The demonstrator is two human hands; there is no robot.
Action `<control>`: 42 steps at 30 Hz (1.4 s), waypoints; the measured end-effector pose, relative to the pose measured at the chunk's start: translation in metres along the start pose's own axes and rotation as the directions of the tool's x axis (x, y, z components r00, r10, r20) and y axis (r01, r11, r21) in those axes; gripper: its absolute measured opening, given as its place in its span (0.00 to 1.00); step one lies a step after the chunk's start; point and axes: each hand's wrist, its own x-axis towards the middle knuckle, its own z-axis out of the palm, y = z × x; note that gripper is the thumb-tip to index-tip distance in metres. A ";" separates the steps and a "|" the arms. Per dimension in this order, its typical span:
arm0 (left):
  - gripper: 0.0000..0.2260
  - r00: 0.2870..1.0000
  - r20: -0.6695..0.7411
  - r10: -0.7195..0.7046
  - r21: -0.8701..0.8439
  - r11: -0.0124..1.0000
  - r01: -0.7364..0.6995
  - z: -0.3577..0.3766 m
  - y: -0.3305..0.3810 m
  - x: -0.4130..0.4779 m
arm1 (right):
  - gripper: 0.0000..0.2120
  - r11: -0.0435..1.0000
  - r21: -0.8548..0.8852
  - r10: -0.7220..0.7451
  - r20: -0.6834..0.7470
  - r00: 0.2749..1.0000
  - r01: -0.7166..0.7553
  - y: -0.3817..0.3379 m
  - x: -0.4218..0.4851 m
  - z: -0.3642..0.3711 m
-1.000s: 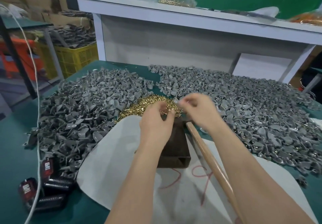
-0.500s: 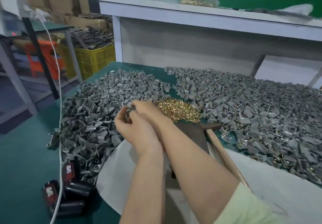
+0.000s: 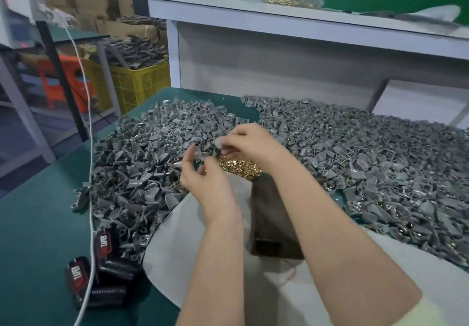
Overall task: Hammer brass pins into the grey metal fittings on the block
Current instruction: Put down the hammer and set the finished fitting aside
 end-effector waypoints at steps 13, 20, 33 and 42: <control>0.11 0.753 0.658 -0.008 0.337 0.898 -0.285 0.012 -0.010 -0.024 | 0.06 0.950 0.308 0.024 -0.203 0.979 0.041 0.020 -0.089 -0.062; 0.12 0.650 0.758 -0.056 0.323 0.898 -0.300 0.011 -0.010 -0.030 | 0.08 0.739 0.674 0.131 -0.145 0.981 0.001 0.024 -0.093 -0.068; 0.04 0.716 0.688 0.116 0.383 0.780 -0.495 0.013 -0.014 -0.028 | 0.07 0.999 -0.029 0.007 -0.320 0.947 -0.017 0.034 -0.091 -0.063; 0.03 0.906 0.391 0.162 0.344 0.887 -0.307 0.006 -0.008 -0.014 | 0.12 0.990 -0.107 0.057 -0.280 0.958 -0.090 0.031 -0.047 -0.054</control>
